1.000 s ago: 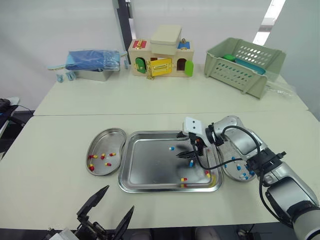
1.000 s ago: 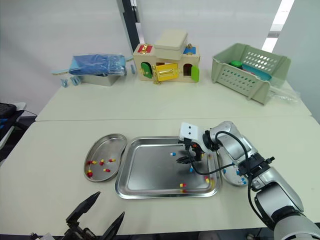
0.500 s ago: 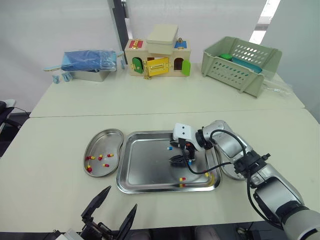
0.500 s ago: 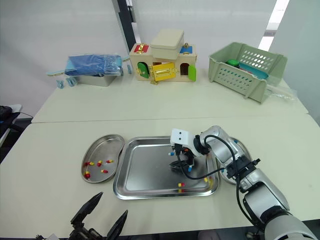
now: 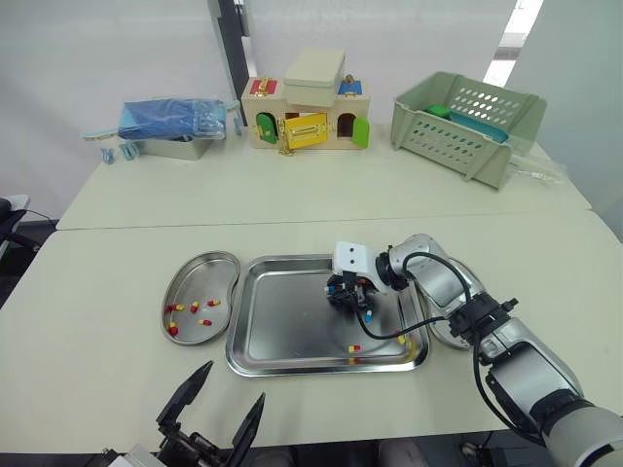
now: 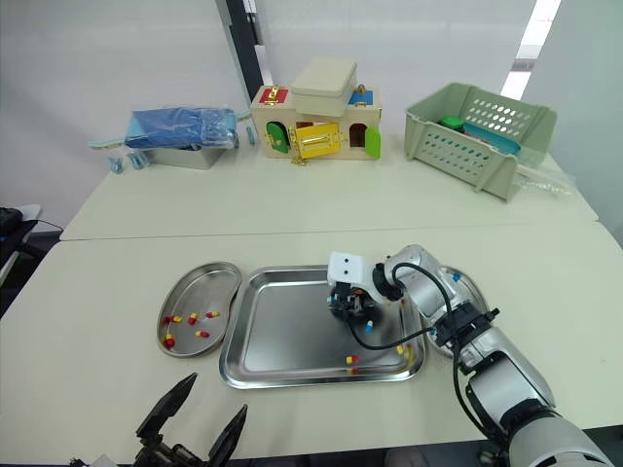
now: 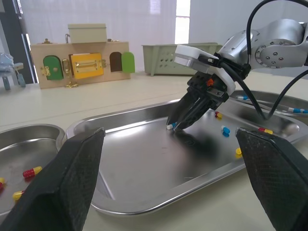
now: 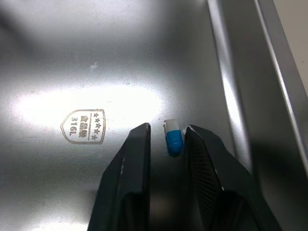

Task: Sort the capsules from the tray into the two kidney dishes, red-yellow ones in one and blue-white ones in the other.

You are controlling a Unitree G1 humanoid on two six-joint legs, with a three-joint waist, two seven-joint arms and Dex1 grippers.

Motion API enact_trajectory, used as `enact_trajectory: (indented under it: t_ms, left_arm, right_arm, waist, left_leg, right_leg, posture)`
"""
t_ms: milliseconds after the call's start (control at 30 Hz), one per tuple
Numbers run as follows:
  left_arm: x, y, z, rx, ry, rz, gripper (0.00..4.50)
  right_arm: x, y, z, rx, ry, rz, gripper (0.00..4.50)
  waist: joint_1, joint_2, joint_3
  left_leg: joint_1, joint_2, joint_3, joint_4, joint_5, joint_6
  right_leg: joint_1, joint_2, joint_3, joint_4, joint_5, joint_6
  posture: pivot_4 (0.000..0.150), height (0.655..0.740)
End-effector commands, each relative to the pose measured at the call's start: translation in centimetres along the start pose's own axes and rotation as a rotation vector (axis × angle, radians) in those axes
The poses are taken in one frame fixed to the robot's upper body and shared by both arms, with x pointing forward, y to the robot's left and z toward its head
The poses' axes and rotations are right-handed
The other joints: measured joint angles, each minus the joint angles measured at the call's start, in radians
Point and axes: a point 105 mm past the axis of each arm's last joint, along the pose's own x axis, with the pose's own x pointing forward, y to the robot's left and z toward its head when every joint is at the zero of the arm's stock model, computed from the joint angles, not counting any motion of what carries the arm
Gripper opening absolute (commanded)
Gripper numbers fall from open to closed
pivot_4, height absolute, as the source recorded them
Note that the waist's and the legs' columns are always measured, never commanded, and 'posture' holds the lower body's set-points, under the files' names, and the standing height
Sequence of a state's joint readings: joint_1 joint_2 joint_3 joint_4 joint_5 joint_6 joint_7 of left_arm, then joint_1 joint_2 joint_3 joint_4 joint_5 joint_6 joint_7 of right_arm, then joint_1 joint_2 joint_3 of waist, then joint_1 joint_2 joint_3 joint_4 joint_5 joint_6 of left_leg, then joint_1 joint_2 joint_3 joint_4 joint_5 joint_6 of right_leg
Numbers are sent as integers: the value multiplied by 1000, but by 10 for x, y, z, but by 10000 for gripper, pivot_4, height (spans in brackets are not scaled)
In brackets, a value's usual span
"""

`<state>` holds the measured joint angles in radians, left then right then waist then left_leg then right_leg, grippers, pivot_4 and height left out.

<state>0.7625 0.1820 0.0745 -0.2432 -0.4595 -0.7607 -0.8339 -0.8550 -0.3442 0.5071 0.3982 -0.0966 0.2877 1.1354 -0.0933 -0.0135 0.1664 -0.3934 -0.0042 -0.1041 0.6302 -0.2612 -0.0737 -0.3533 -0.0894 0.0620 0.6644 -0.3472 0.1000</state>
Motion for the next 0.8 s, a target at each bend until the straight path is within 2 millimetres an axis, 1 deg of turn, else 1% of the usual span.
enact_trajectory:
  t_ms: [33, 67, 167, 233, 367, 400, 467, 500, 533, 600, 700, 800]
  left_arm:
    - [-4, -2, 0, -1, 9, 10, 45000]
    - [-3, -2, 0, -1, 9, 9, 45000]
    - [-3, -2, 0, 0, 13, -1, 45000]
    - [-3, -1, 0, 2, 17, -19, 45000]
    - [-2, -3, 4, 10, 21, -99, 45000]
    - [-1, -3, 6, 11, 23, -127, 45000]
    - [0, -6, 9, 17, 27, -213, 45000]
    - [0, -7, 10, 20, 29, -274, 45000]
    - [0, -9, 11, 22, 29, -315, 45000]
    - [6, -9, 14, 14, 21, -384, 45000]
    - [12, -9, 18, 0, 9, -447, 45000]
    - [19, -10, 21, -9, -2, -516, 45000]
  right_arm:
    - [1, 0, 1, -9, 1, 3, 2667]
    - [2, 0, 2, -8, -1, 2, 425]
    - [-1, 0, 6, 0, -34, 0, 150]
    - [-7, 1, 13, 4, -91, -9, 150]
    - [-28, 2, 24, 22, -192, -36, 150]
    - [-36, 4, 25, 28, -218, -47, 150]
    - [-58, 7, 27, 49, -274, -76, 150]
    - [-75, 8, 22, 65, -285, -117, 150]
    - [-86, 10, 18, 73, -286, -145, 150]
    - [-115, 17, -3, 113, -243, -215, 150]
    - [-143, 28, -23, 163, -181, -287, 150]
    - [-166, 41, -40, 215, -119, -348, 150]
  waist:
    - [0, 0, 0]
    - [0, 0, 0]
    - [0, 0, 0]
    - [1, 0, 0]
    - [6, 0, 0]
    - [9, 0, 0]
    - [13, 0, 0]
    - [21, 0, 0]
    - [25, 0, 0]
    - [40, 0, 0]
    - [54, 0, 0]
    - [53, 0, 0]
  left_leg:
    - [0, 0, 0, 0, 0, 0]
    - [0, 0, 0, 0, 0, 0]
    - [0, 0, 0, 0, 0, 0]
    - [0, 0, -1, 0, 0, 0]
    - [-1, 0, -2, 0, 0, 0]
    - [0, 0, -2, 0, 0, 0]
    - [0, 0, -3, 2, 0, 0]
    - [0, 0, -3, 2, 0, 0]
    - [-1, 0, -4, 4, 0, 0]
    - [-1, 0, -4, 6, 0, 0]
    - [-1, 0, -4, 9, 0, 0]
    - [-1, 0, -4, 10, 0, 0]
  right_leg:
    - [0, 0, 0, 0, 0, 0]
    - [0, 0, 0, 0, 0, 0]
    - [0, 0, 0, 0, 0, 0]
    - [0, 1, 0, 1, 0, 0]
    - [0, 1, -2, 2, 0, 0]
    - [0, 1, -1, 2, 0, 0]
    - [1, 1, -2, 4, 0, 0]
    - [1, 1, -2, 5, 0, 0]
    - [1, 1, -3, 8, 0, -1]
    - [1, 1, -3, 9, -1, -1]
    - [2, 1, -4, 11, -1, -1]
    - [2, 2, -3, 12, -1, -1]
  posture:
    - [1500, 7400]
    - [1500, 7400]
    - [1500, 7400]
    - [1500, 7400]
    - [1500, 7400]
    - [1500, 7400]
    - [1500, 7400]
    - [1500, 7400]
    - [1500, 7400]
    - [1500, 7400]
    - [1500, 7400]
    - [1500, 7400]
